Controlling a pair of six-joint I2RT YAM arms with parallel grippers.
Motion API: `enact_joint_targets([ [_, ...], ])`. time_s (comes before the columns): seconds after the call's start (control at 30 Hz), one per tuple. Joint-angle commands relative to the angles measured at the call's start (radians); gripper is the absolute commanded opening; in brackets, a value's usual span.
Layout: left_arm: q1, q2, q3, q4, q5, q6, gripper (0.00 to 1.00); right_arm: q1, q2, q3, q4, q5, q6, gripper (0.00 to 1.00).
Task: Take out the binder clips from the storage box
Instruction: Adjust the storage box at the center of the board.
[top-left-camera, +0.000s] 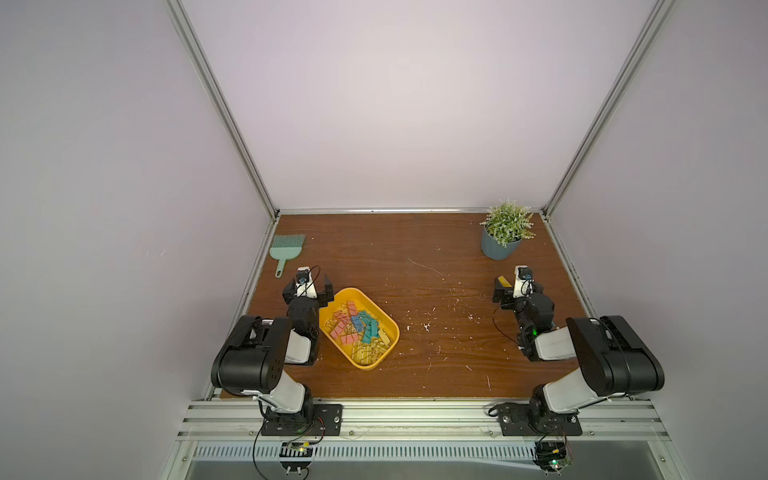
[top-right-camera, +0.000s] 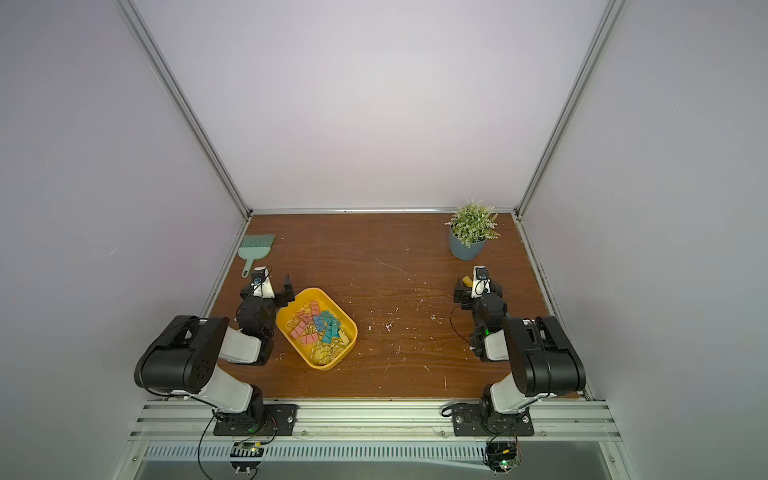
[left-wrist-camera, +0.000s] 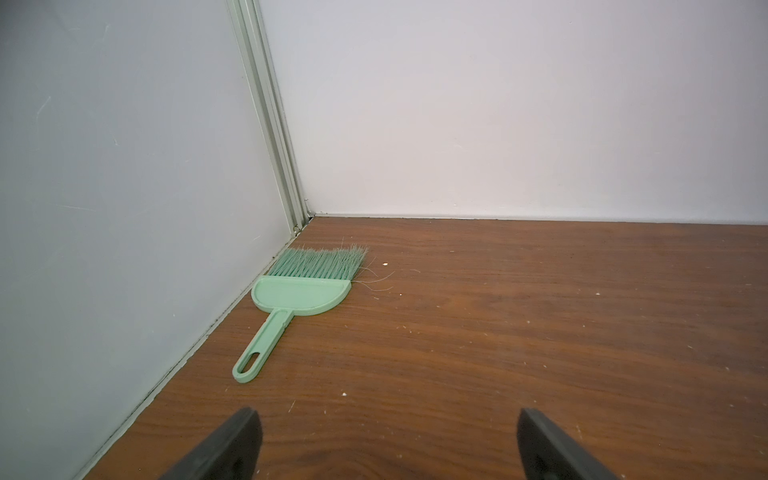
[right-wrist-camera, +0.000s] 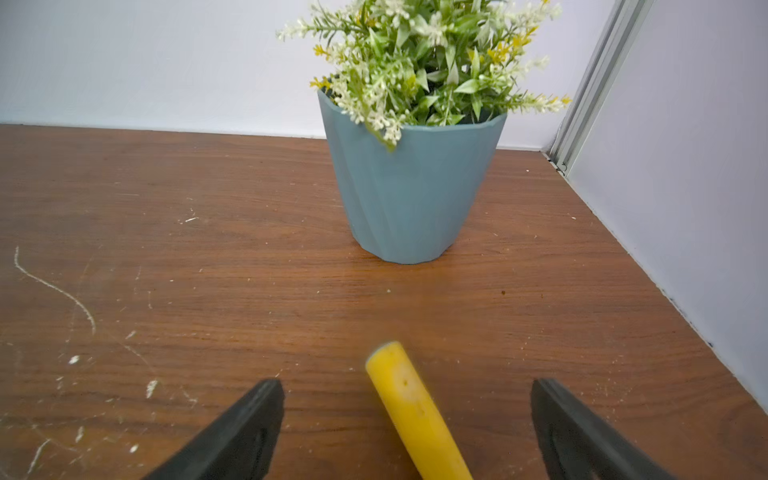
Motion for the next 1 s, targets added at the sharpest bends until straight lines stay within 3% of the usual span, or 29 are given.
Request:
enact_joint_targets([
  [0.0, 0.010, -0.010, 0.007, -0.005, 0.011, -0.006, 0.98, -0.004, -0.023, 0.020, 0.025, -0.012, -0.007, 1.00],
  [0.4, 0.010, -0.011, 0.007, -0.004, 0.011, -0.008, 0.99, -0.004, -0.032, -0.004, 0.063, -0.025, -0.014, 1.00],
  [0.57, 0.014, -0.051, -0.111, 0.172, -0.113, -0.073, 0.99, 0.015, -0.096, -0.072, 0.145, -0.026, -0.040, 0.99],
  [0.63, 0.015, -0.046, -0.149, 0.252, -0.095, -0.062, 0.99, 0.017, -0.169, -0.038, 0.012, -0.024, -0.027, 1.00],
  [0.7, 0.015, -0.037, -0.166, 0.295, -0.096, -0.061, 1.00, 0.017, -0.271, 0.041, -0.265, 0.002, 0.031, 0.99],
  [0.97, -0.013, -0.107, -0.154, 0.225, -0.153, -0.045, 1.00, 0.015, -0.540, 0.087, -0.692, 0.103, 0.232, 0.99],
])
